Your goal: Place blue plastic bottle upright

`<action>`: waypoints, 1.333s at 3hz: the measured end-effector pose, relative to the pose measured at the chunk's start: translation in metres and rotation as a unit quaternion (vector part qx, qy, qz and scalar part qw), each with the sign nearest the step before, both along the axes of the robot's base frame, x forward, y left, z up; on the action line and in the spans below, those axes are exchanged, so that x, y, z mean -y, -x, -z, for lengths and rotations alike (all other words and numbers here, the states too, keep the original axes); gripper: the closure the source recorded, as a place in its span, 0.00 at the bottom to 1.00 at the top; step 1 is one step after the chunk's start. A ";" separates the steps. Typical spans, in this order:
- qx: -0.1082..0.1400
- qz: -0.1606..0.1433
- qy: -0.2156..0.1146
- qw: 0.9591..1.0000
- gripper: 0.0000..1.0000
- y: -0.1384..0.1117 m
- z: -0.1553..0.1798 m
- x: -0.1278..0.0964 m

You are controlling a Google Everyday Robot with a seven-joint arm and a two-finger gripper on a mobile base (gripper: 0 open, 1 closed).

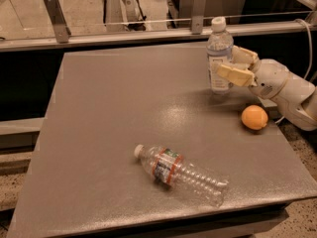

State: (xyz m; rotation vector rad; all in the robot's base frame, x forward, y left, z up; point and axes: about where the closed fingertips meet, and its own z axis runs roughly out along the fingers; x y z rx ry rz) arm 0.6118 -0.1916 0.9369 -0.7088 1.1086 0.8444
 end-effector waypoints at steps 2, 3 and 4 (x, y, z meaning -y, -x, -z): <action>-0.010 -0.003 -0.020 1.000 1.00 0.007 0.014 0.016; -0.016 0.001 -0.025 1.000 1.00 0.009 0.018 0.024; -0.032 0.007 -0.027 0.999 0.82 0.013 0.027 0.033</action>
Offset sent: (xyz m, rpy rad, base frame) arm -0.0120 -0.0343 -0.0264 0.0694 0.0389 -0.0124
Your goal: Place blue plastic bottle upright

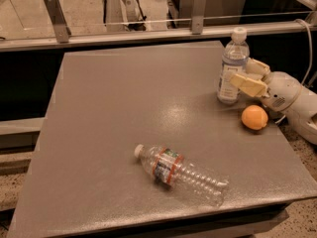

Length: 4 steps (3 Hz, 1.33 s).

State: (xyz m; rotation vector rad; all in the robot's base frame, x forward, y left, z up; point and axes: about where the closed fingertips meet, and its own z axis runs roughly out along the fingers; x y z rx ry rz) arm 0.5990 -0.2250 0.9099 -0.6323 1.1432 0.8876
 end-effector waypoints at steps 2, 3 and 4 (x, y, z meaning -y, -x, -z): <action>-0.014 0.006 0.003 1.000 0.35 0.003 0.006 0.005; -0.028 0.004 0.020 0.999 0.12 0.003 0.010 0.005; -0.038 0.005 0.036 0.999 0.00 0.003 0.011 0.006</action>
Offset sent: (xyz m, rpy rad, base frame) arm -0.0089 -0.0169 -0.0214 -0.0333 0.0826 -0.0353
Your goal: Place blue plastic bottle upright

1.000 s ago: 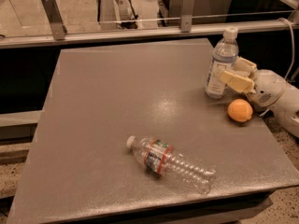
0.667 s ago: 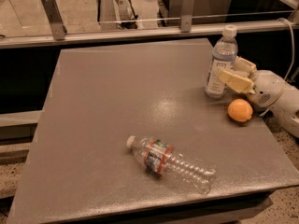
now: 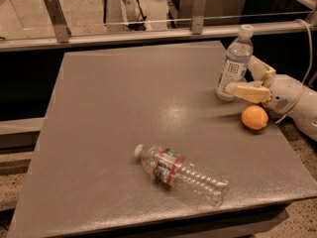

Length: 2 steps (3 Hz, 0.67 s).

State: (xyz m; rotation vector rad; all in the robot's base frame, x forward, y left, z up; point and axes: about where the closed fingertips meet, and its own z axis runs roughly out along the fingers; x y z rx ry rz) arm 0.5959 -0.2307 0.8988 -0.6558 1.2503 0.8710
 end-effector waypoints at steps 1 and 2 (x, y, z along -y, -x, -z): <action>-0.006 0.002 0.012 1.000 0.00 0.002 -0.001 0.002; -0.007 0.007 0.031 0.999 0.00 0.004 -0.011 0.011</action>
Offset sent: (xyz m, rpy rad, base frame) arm -0.0067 -0.0289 0.0218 -0.1075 0.0155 -0.0386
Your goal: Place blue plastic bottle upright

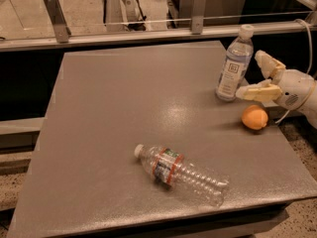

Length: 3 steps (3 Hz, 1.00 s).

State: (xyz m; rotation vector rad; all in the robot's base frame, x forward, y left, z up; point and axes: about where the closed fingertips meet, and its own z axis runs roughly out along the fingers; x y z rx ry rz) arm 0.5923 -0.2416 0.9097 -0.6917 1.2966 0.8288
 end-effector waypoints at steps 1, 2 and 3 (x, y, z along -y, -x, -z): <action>-0.007 0.017 0.034 0.999 0.00 0.009 -0.017 0.022; -0.023 0.042 0.082 0.996 0.00 0.033 -0.029 0.049; -0.042 0.073 0.128 0.988 0.00 0.065 -0.033 0.076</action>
Offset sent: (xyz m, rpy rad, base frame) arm -0.0689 -0.0969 0.0467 -0.2941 0.0870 -0.1686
